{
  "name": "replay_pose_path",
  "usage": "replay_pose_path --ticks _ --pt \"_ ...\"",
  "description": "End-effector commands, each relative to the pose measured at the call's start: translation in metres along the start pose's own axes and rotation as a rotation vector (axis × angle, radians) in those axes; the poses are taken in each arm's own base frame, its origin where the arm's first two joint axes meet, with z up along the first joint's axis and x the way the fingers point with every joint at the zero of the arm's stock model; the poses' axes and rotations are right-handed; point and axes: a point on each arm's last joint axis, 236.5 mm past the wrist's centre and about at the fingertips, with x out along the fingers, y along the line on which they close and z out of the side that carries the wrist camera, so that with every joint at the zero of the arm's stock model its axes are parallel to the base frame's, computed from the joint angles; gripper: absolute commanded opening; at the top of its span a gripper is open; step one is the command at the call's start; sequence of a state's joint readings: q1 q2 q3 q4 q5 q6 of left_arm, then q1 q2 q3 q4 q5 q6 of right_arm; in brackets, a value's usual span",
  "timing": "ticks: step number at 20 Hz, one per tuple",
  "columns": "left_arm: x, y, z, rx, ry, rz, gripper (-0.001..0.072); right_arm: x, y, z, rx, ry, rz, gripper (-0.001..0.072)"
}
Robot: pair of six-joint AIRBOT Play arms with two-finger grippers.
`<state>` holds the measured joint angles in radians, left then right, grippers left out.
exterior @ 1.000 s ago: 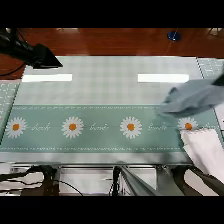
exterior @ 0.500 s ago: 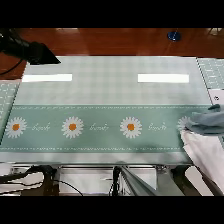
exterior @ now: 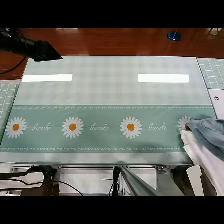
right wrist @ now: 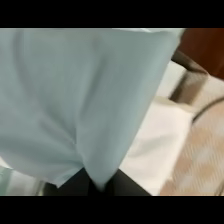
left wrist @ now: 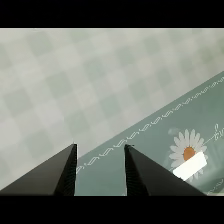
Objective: Fold the shirts.
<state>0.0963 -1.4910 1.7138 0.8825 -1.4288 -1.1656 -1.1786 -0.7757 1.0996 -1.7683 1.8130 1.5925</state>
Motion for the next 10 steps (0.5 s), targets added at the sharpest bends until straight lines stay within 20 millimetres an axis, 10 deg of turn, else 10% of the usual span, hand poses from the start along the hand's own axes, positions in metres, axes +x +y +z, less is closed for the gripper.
replay_pose_path --ticks 1,10 --pt "0.015 0.013 -0.002 -0.024 0.018 -0.002 0.0369 0.025 -0.041 -0.047 0.104 0.146 -0.097 0.0031" --pt "0.031 0.033 -0.012 -0.042 0.067 0.023 0.0369 0.074 -0.067 -0.098 0.084 0.365 -0.232 0.0031"
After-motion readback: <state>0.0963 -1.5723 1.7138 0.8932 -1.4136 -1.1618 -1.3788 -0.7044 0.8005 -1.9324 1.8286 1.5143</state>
